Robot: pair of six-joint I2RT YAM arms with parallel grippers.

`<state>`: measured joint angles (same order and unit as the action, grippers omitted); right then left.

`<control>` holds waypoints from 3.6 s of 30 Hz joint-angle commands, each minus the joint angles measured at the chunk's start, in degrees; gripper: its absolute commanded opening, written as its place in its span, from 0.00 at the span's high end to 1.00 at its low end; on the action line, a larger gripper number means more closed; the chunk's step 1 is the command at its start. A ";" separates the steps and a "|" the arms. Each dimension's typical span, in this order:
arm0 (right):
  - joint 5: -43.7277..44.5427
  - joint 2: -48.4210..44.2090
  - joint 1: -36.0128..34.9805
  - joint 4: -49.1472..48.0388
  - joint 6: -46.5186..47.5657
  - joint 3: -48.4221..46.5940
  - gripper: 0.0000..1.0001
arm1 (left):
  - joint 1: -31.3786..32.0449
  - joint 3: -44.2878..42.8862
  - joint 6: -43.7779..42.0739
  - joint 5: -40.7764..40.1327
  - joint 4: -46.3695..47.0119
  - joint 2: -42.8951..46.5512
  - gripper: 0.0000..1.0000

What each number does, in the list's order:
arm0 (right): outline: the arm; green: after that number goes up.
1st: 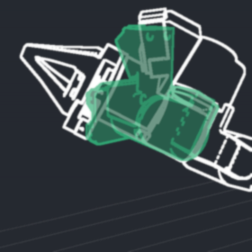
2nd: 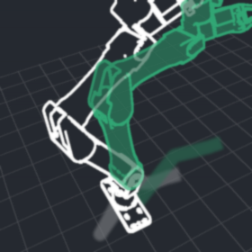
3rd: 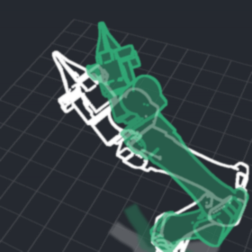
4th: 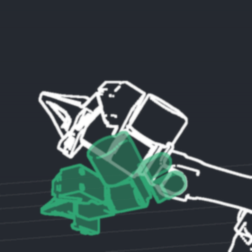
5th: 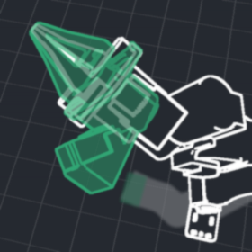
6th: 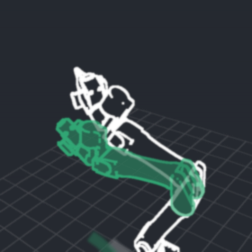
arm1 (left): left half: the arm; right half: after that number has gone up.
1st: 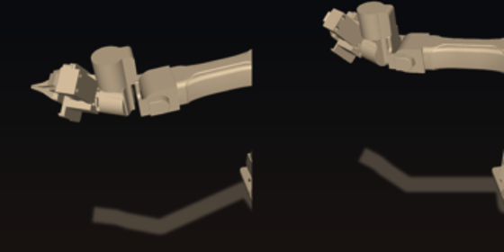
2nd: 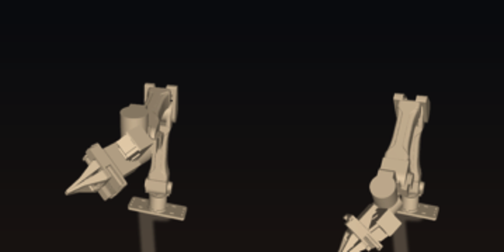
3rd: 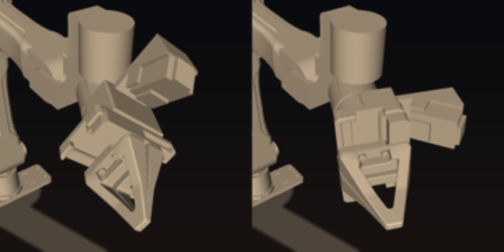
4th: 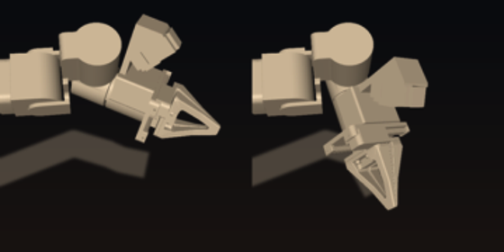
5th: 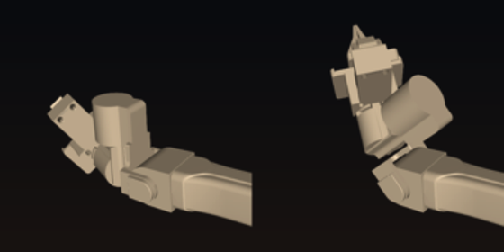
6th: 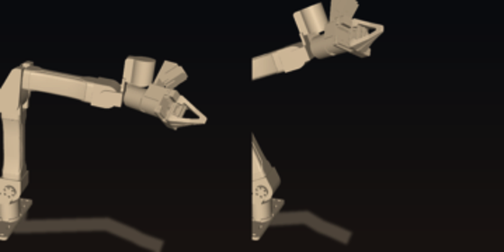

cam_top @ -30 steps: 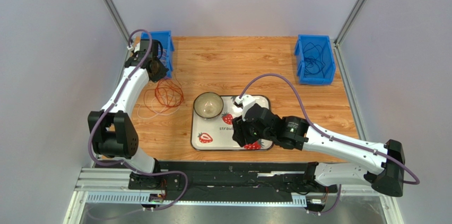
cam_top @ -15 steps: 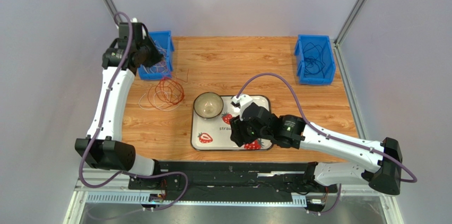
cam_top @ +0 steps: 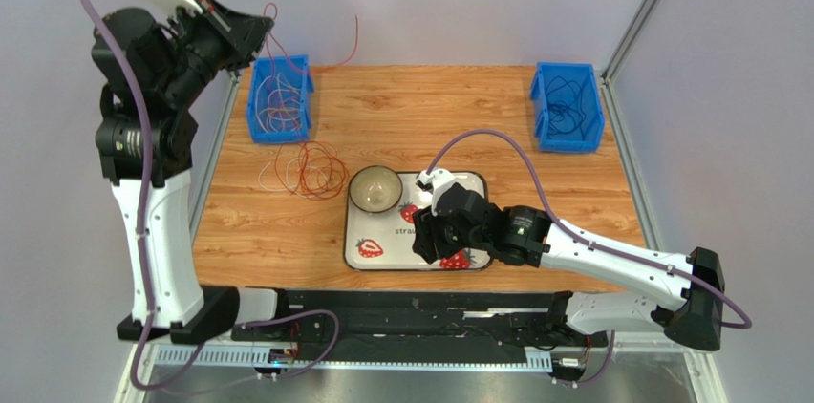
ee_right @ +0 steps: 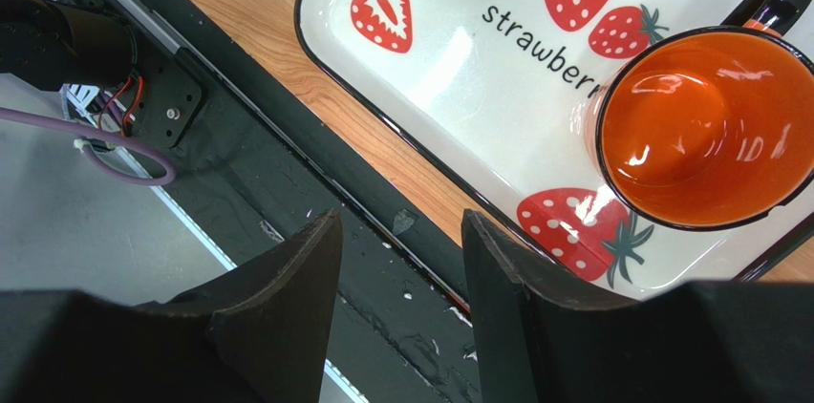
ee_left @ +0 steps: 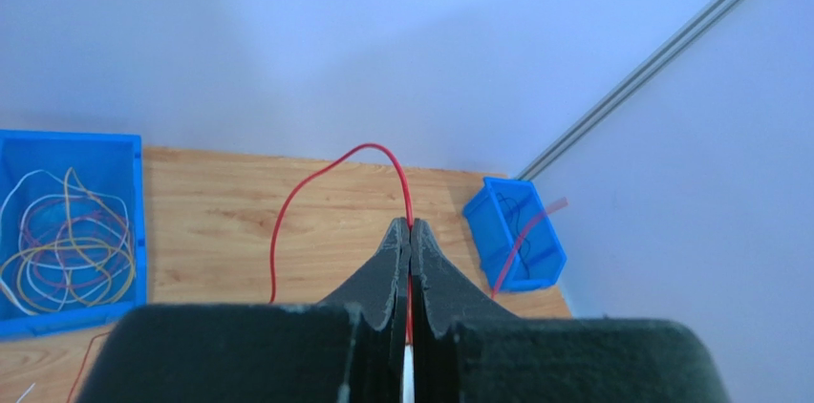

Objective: Untangle the cables
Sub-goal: Pick up the cable from the cable, then place the cable in the bin.

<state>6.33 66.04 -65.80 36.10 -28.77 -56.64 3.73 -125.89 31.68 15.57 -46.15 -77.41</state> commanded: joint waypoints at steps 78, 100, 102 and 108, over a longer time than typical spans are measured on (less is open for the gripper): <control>-67.31 64.97 33.54 -121.59 -68.92 -35.80 0.29 | 0.05 59.62 32.04 44.81 58.28 20.36 1.00; -72.86 61.40 32.93 -122.67 -64.22 -29.85 0.32 | 0.05 56.45 29.93 45.60 54.59 20.45 1.00; -73.21 60.44 32.67 -122.67 -63.60 -29.14 0.32 | 0.05 56.10 29.58 45.60 54.41 20.19 1.00; -73.74 59.03 31.79 -122.67 -62.55 -26.68 0.39 | 0.05 55.22 28.97 45.34 53.97 19.66 1.00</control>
<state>-66.13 128.84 -33.04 -73.60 -93.56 -84.64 3.68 -67.72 62.48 60.58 7.44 -57.80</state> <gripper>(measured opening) 0.624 0.008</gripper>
